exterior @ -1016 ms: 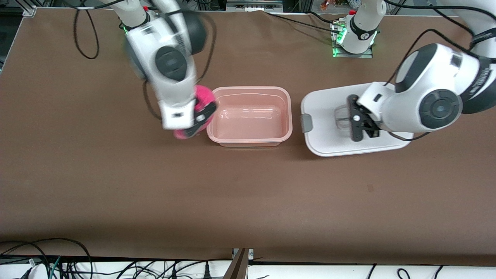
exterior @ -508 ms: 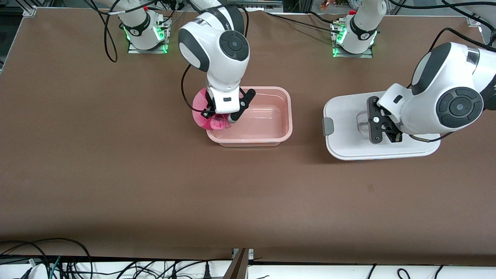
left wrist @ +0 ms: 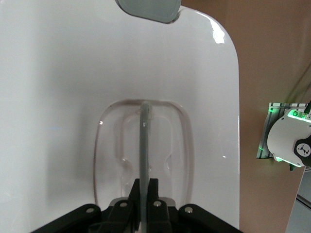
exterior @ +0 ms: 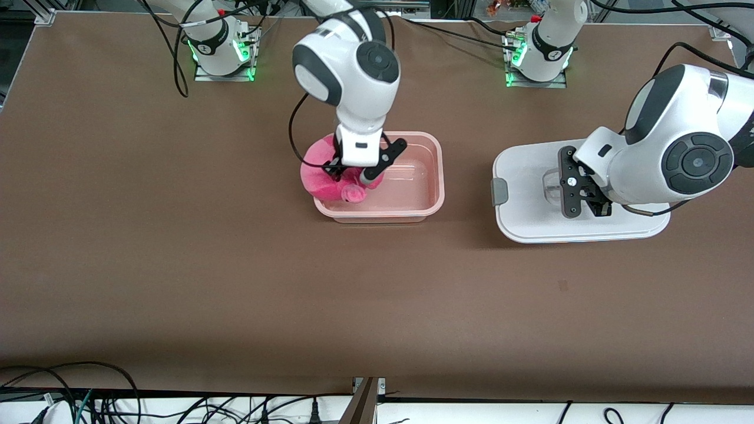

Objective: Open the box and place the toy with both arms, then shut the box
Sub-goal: 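Lower the pink toy into the box and open the right gripper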

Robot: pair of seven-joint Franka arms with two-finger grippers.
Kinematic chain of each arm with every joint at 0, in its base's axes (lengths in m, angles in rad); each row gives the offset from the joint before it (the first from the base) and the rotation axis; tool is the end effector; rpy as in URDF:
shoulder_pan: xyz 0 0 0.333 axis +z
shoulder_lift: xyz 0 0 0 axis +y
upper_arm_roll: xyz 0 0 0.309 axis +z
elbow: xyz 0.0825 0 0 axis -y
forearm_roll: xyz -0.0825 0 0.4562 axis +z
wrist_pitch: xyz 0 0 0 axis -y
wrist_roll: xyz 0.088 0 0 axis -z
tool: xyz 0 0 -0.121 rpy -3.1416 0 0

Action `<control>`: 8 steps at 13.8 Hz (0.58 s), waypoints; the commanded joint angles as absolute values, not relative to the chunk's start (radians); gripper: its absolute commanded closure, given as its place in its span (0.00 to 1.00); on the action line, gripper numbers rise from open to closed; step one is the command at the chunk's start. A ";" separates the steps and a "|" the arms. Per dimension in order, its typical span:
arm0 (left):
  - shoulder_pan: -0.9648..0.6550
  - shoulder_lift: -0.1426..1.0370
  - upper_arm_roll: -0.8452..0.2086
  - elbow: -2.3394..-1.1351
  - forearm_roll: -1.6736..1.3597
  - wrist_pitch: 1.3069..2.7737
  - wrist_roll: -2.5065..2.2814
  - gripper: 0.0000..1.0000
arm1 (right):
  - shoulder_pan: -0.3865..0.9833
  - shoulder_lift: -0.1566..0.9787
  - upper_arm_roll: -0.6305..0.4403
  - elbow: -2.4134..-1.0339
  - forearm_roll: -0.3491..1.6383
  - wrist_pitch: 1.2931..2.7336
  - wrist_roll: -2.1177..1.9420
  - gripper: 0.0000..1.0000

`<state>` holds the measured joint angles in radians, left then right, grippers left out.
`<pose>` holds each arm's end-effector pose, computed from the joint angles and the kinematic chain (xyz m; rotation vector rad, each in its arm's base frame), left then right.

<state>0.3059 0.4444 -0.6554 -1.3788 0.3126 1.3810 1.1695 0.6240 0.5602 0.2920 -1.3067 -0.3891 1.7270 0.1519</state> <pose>0.6816 -0.1346 0.4445 2.1781 -2.0587 -0.5163 0.5288 0.5565 0.3802 2.6529 1.1438 0.0200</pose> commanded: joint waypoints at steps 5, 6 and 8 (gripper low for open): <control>0.301 0.426 -0.667 -1.388 0.331 1.376 1.193 1.00 | 0.686 0.554 0.290 -1.071 -0.348 1.488 0.244 0.00; 0.298 0.426 -0.670 -1.387 0.330 1.377 1.187 1.00 | 0.680 0.546 0.282 -1.071 -0.350 1.488 0.244 0.00; 0.281 0.428 -0.683 -1.388 0.322 1.381 1.178 1.00 | 0.631 0.541 0.265 -1.071 -0.350 1.488 0.244 0.00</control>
